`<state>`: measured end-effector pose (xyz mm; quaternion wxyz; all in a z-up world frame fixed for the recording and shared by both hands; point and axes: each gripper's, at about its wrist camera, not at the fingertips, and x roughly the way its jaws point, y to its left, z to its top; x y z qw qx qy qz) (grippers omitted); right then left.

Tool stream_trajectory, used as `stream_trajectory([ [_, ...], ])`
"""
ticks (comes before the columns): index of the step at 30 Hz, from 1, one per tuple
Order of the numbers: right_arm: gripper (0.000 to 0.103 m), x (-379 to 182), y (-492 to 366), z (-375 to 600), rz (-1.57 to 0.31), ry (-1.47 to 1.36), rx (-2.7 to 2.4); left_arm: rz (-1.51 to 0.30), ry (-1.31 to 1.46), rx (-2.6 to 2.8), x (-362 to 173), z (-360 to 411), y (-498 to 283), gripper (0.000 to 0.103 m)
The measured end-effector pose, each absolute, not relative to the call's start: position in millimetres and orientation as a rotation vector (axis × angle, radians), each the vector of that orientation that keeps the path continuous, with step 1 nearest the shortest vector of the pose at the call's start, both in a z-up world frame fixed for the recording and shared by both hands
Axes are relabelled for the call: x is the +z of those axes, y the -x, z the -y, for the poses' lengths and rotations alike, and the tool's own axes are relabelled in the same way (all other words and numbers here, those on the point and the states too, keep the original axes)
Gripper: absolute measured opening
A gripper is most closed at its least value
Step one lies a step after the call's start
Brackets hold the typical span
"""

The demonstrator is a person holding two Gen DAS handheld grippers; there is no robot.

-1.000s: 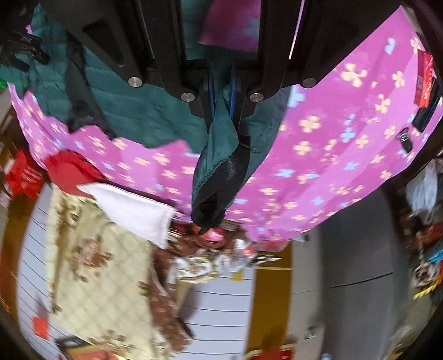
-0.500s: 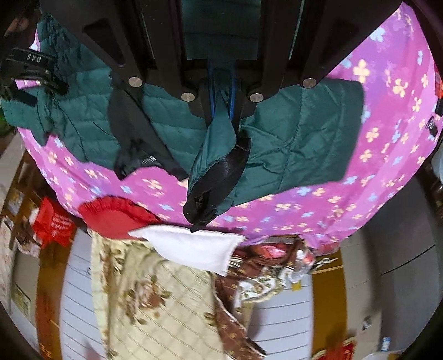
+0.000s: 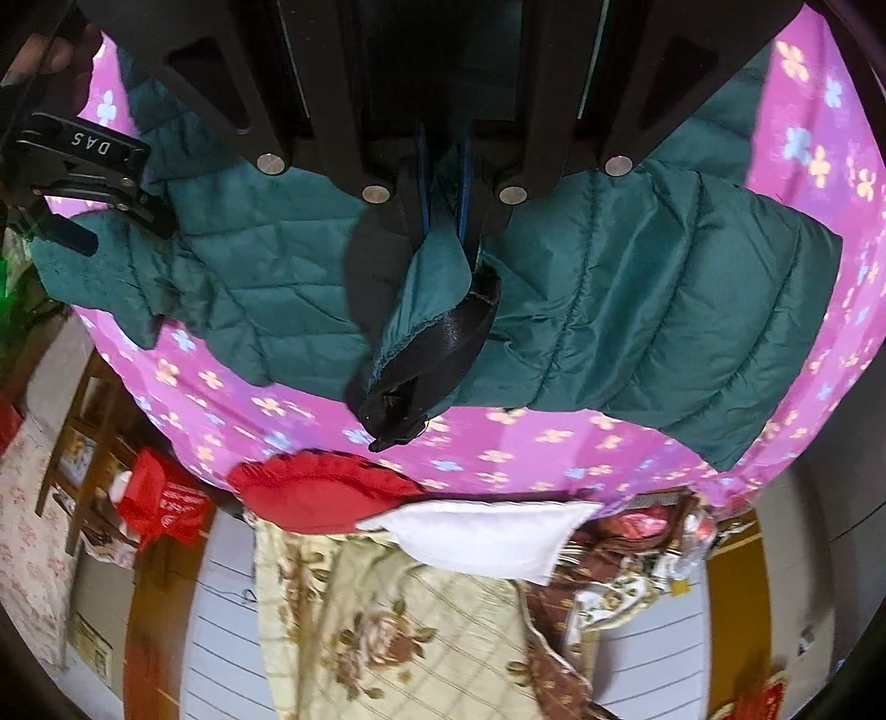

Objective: Fold large clothes

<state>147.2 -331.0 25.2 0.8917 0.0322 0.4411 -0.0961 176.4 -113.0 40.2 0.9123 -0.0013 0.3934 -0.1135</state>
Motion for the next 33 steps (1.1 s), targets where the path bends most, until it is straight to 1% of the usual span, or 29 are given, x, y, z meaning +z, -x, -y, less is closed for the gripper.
stream_trajectory([
  [7, 0.102, 20.5, -145.2, 350.6, -0.920, -0.105, -0.210, -0.859, 0.008, -0.273, 22.9, 146.6, -181.0, 0.000],
  [13, 0.102, 15.8, -143.4, 361.3, -0.927, -0.120, -0.214, -0.878, 0.006, -0.286, 12.9, 158.0, -180.8, 0.000],
  [27, 0.102, 10.6, -141.3, 368.6, -0.939, -0.161, -0.217, -0.924, 0.071, -0.358, 2.7, 160.4, -186.8, 0.000],
  [30, 0.102, 9.1, -140.6, 367.1, -0.949, -0.168, -0.213, -0.928, 0.105, -0.384, 4.1, 155.6, -185.5, 0.005],
  [33, 0.102, 9.2, -139.5, 364.1, -0.954, -0.161, -0.214, -0.931, 0.130, -0.388, 7.5, 147.4, -183.1, 0.008],
])
